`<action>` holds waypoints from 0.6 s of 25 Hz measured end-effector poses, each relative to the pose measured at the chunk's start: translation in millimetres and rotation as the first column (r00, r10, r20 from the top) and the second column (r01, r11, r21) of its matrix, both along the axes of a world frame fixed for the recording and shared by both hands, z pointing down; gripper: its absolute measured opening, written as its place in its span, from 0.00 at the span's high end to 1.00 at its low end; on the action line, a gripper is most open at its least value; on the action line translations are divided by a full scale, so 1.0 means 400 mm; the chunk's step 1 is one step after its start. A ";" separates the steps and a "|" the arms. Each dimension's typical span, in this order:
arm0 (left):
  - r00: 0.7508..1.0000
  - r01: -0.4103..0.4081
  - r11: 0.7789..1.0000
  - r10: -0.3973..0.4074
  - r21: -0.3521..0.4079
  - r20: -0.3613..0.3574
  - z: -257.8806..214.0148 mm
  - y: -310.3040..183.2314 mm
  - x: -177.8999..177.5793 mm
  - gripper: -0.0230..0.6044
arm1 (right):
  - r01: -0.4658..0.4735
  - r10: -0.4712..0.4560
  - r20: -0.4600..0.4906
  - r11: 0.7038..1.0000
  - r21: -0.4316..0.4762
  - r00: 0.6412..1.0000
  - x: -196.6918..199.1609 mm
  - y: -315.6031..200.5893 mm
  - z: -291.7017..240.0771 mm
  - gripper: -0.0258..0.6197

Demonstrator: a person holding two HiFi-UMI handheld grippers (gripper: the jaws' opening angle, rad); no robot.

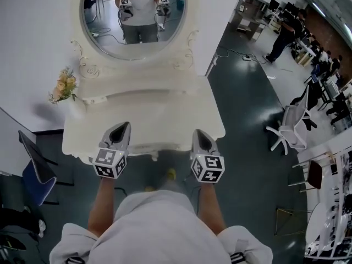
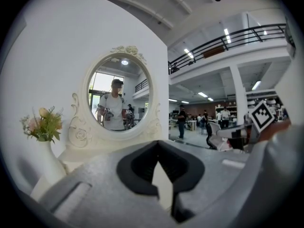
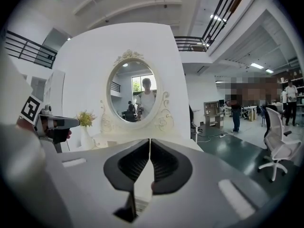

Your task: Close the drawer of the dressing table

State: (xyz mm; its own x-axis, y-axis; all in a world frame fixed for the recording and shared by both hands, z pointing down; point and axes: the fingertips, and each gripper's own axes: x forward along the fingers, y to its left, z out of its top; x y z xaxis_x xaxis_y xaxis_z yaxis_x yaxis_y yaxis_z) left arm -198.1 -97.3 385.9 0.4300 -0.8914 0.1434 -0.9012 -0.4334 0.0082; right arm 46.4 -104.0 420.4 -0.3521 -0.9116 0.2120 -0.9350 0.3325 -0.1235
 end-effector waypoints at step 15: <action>1.000 0.021 1.000 -0.022 0.020 0.014 -0.023 0.016 -0.034 0.97 | 0.025 -0.025 -0.017 1.000 0.015 1.000 0.000 0.013 -0.007 0.96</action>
